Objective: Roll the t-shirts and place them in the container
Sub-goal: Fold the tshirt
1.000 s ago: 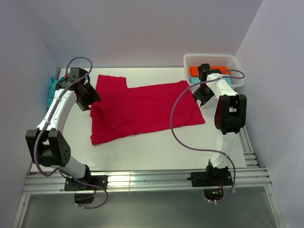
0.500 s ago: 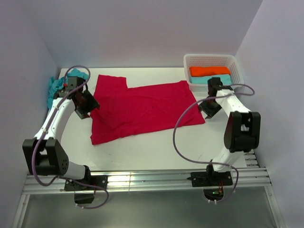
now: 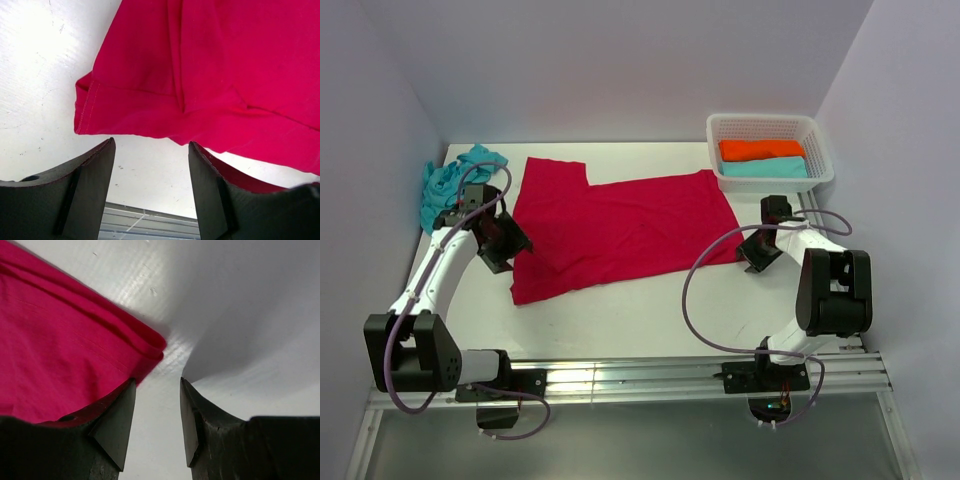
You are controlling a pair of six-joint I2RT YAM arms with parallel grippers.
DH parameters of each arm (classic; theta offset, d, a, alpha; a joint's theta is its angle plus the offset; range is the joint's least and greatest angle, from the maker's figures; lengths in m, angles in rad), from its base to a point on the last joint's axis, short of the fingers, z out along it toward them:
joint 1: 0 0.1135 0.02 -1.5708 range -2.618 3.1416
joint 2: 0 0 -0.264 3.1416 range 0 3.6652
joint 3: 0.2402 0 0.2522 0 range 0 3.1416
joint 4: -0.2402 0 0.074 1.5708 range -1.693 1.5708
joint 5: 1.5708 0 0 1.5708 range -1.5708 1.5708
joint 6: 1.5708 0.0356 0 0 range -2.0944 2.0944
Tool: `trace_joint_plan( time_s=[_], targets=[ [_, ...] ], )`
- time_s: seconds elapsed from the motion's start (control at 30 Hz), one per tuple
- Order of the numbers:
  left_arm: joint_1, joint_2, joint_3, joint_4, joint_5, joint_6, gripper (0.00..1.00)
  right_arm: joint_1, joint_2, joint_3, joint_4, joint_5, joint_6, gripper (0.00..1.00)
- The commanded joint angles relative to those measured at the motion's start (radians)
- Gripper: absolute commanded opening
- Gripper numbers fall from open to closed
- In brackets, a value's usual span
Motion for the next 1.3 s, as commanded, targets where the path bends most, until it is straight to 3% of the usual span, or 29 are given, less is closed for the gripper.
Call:
trace_joint_plan(
  time_s=[0.0, 0.37, 0.43, 0.53, 0.57, 0.93, 1.27],
  targets=[
    [0.002, -0.041, -0.005, 0.001, 0.011, -0.007, 0.65, -0.008, -0.005, 0.0, 0.126, 0.008, 0.021, 0.48],
    [0.002, -0.056, -0.059, 0.006, 0.028, -0.022, 0.66, -0.019, 0.075, 0.004, 0.153, 0.052, 0.043, 0.45],
    [0.002, -0.053, -0.08, 0.01, 0.044, -0.034, 0.66, -0.019, 0.09, 0.01, 0.139, 0.057, 0.05, 0.38],
    [0.002, -0.041, -0.108, 0.012, 0.05, -0.056, 0.65, -0.022, 0.104, 0.009, 0.13, 0.055, 0.066, 0.15],
    [0.002, -0.039, -0.12, 0.012, 0.045, -0.06, 0.65, -0.025, 0.106, 0.012, 0.124, 0.052, 0.069, 0.0],
    [-0.007, -0.082, -0.252, 0.069, 0.07, -0.146, 0.59, -0.077, 0.106, 0.055, 0.016, 0.12, 0.104, 0.0],
    [-0.113, -0.131, -0.33, 0.073, -0.021, -0.257, 0.59, -0.112, 0.048, -0.019, 0.019, 0.114, 0.084, 0.0]
  ],
)
